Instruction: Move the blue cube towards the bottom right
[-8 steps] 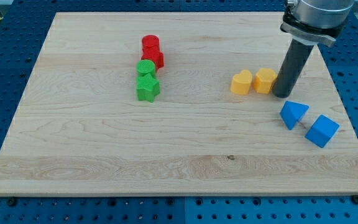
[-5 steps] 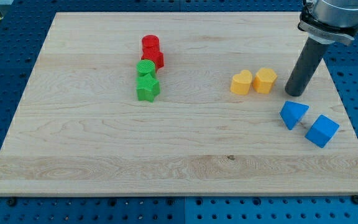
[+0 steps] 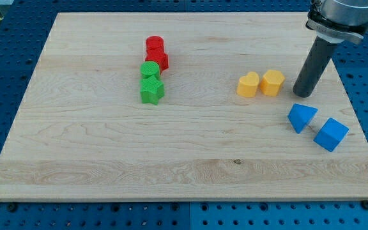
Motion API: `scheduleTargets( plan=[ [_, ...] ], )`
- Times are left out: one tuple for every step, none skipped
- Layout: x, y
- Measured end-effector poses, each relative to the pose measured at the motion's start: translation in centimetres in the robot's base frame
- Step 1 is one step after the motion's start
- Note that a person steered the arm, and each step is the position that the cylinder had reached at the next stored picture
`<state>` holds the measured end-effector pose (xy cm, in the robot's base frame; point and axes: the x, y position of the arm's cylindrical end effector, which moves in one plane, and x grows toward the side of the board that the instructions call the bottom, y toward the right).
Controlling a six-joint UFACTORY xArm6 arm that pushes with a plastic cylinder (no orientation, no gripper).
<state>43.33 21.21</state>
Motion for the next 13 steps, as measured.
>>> scheduleTargets(
  plan=[
    [0.0, -0.9],
    [0.0, -1.4],
    [0.0, -0.3],
    [1.3, 2.1],
    [3.5, 2.1],
    [3.7, 2.4],
    [4.2, 2.8],
    [5.4, 3.4],
    [5.4, 3.6],
    [7.0, 4.6],
    [7.8, 4.7],
    [8.9, 4.3],
    [9.9, 2.2]
  ],
)
